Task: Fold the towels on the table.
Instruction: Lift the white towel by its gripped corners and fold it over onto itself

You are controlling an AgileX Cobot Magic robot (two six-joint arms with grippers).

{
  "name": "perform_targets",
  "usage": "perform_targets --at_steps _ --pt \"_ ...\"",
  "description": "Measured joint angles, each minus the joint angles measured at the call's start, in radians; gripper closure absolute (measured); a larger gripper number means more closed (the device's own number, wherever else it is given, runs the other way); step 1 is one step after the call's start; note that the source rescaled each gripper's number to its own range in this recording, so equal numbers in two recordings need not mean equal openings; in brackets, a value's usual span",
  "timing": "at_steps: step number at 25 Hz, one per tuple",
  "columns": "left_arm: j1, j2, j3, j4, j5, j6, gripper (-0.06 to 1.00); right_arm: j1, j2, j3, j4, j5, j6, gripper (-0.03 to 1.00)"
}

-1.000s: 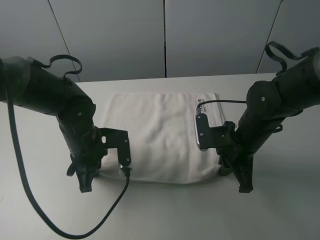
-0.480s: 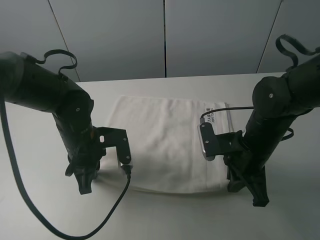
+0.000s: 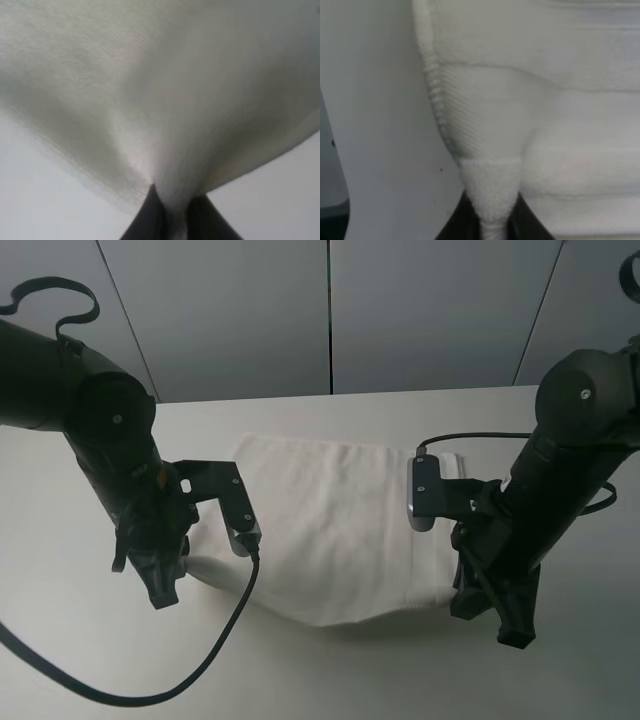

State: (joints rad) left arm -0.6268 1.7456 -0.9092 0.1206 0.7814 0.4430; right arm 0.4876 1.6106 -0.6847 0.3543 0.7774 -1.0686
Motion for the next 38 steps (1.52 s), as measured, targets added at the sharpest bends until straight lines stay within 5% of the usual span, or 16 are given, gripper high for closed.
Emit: perform_targets --at_steps 12,22,38 --pt "0.000 -0.050 0.000 0.028 -0.086 -0.306 0.94 0.000 -0.132 -0.022 -0.031 0.004 0.484 0.97" --pt "0.000 -0.050 -0.015 0.132 -0.149 -0.573 0.89 0.000 -0.135 -0.075 -0.123 -0.035 0.745 0.97" --pt "0.000 -0.050 -0.032 0.221 -0.300 -0.774 0.88 0.000 -0.135 -0.087 -0.354 -0.146 1.077 0.97"
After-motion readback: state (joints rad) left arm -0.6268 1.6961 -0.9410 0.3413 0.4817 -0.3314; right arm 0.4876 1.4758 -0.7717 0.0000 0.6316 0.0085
